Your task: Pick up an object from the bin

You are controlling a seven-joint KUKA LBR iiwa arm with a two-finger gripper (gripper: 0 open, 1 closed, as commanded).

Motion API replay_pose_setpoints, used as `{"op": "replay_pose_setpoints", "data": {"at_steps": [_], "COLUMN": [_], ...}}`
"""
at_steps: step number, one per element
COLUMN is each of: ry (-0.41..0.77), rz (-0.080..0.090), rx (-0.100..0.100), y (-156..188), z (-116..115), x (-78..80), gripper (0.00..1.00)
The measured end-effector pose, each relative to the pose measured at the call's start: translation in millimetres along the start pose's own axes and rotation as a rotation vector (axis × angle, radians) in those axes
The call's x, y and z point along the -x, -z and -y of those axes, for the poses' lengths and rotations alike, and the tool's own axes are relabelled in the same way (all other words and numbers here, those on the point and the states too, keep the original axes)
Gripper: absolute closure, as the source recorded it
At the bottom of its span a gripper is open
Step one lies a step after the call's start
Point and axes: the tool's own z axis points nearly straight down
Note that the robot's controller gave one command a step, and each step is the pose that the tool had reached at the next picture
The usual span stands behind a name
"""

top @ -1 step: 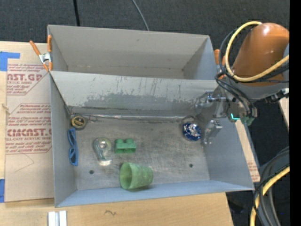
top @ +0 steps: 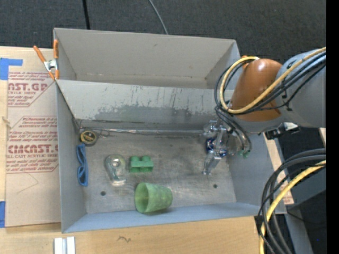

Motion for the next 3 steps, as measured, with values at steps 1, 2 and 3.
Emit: {"op": "replay_pose_setpoints", "data": {"at_steps": [1, 2, 3], "ry": [-0.113, -0.064, -0.063], "rz": [0.012, 0.012, 0.010], "rx": [-0.002, -0.003, -0.003], "y": [-43.8, -43.7, -43.2], "z": [75.3, 72.4, 72.7], "x": [13.7, 2.5, 2.2], "gripper": [0.00, 0.00, 1.00]}}
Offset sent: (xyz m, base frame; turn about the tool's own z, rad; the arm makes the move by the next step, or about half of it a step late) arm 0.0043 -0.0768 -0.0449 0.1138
